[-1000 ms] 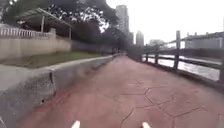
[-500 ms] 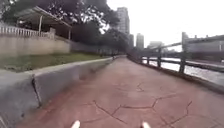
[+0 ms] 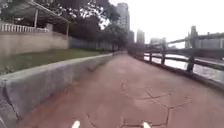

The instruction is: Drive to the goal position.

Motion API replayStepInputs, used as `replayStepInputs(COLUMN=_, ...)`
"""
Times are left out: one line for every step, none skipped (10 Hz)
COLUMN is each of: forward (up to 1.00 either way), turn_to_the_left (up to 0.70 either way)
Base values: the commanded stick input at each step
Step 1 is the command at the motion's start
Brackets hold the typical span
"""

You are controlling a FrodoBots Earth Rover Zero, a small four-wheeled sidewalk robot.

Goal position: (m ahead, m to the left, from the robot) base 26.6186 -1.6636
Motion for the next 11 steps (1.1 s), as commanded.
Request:
replayStepInputs(forward=0.70, turn_to_the_left=-0.21)
replayStepInputs(forward=0.70, turn_to_the_left=-0.27)
replayStepInputs(forward=0.70, turn_to_the_left=-0.16)
replayStepInputs(forward=0.70, turn_to_the_left=-0.17)
replayStepInputs(forward=0.70, turn_to_the_left=-0.16)
replayStepInputs(forward=0.70, turn_to_the_left=-0.03)
replayStepInputs(forward=0.70, turn_to_the_left=-0.22)
replayStepInputs(forward=0.70, turn_to_the_left=-0.27)
replayStepInputs(forward=0.70, turn_to_the_left=-0.27)
replayStepInputs(forward=0.70, turn_to_the_left=-0.27)
replayStepInputs(forward=0.70, turn_to_the_left=-0.27)
